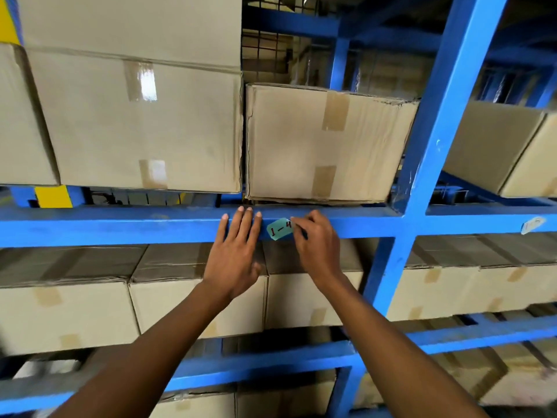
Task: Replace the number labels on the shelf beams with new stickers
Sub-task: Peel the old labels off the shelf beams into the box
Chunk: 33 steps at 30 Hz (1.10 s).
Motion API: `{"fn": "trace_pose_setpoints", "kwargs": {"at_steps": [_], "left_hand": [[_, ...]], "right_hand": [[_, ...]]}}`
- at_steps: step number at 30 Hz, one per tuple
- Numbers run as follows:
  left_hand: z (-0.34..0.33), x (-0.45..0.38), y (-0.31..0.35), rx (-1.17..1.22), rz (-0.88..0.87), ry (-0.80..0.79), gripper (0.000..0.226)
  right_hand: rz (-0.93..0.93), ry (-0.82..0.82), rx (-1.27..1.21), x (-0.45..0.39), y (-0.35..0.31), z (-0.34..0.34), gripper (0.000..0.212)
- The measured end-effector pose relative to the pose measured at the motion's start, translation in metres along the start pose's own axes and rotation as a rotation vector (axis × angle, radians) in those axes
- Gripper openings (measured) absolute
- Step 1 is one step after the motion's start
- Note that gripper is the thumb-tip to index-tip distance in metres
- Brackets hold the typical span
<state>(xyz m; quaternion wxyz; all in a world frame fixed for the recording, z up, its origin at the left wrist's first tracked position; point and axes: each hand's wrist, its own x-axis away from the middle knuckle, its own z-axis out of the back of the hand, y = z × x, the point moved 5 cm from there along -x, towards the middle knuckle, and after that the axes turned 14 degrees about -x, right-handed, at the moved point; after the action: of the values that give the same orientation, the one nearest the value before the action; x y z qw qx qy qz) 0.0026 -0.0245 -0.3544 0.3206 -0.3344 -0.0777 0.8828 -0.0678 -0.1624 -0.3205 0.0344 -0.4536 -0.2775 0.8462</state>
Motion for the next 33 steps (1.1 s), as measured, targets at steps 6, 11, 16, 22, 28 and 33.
{"fn": "trace_pose_setpoints", "kwargs": {"at_steps": [6,11,16,22,28,33], "left_hand": [[0.003,0.001,0.001,0.045,0.018,0.05,0.093],[0.008,-0.005,0.04,0.143,-0.055,0.089,0.083],[0.014,-0.014,0.143,0.177,-0.277,0.047,0.076],[-0.013,-0.019,0.28,0.112,-0.461,-0.043,0.078],[-0.071,-0.01,0.378,-0.005,-0.499,-0.267,0.075],[-0.105,-0.009,0.396,-0.189,-0.431,-0.346,0.083]], "right_hand": [[-0.024,-0.014,-0.14,0.017,0.005,0.004,0.007],[-0.328,0.12,-0.311,0.043,0.059,0.045,0.013],[-0.629,0.197,-0.266,0.097,0.143,0.101,0.018],[-0.92,0.173,-0.181,0.184,0.262,0.169,0.016],[-1.2,-0.077,-0.035,0.259,0.374,0.195,0.021],[-1.334,-0.253,0.014,0.31,0.425,0.191,0.009]]}}
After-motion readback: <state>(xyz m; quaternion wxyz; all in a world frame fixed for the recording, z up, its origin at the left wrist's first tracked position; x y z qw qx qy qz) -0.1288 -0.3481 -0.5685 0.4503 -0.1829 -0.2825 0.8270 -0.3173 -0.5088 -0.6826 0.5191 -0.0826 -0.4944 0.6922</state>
